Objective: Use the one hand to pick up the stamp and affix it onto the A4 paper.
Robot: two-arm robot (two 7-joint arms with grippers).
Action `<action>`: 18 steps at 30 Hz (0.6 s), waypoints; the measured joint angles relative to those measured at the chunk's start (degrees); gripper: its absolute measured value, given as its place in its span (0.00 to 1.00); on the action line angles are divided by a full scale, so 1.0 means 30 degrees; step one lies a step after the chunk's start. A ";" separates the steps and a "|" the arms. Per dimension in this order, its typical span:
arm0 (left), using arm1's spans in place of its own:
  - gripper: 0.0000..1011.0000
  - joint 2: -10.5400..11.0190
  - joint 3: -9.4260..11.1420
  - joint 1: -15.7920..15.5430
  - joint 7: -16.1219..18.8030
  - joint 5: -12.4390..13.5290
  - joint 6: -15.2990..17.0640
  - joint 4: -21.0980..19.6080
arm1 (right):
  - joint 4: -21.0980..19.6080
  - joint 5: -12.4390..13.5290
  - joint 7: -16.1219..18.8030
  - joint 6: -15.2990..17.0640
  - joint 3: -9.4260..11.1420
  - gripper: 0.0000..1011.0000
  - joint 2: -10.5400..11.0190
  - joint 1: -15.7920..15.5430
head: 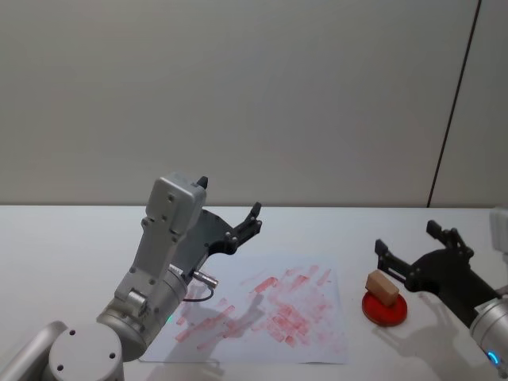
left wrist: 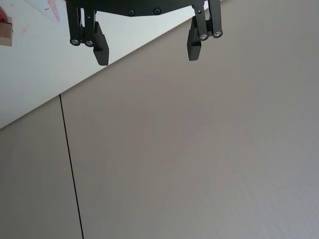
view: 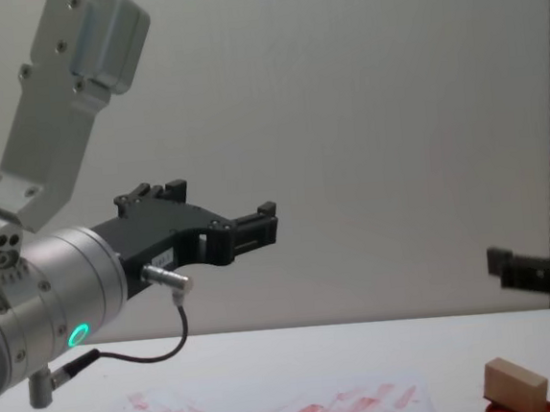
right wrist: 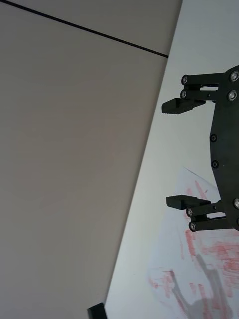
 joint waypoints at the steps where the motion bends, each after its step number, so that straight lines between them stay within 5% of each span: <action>1: 0.99 0.0000 -0.0001 0.0000 0.0000 -0.0001 0.0000 0.0000 | 0.0102 -0.0043 0.0109 0.0063 -0.0004 0.99 0.0001 0.0038; 18: 0.99 0.0000 0.0000 0.0000 0.0000 -0.0001 0.0000 0.0000 | 0.2766 -0.1184 0.2203 0.1203 -0.0291 0.99 -0.0290 0.1231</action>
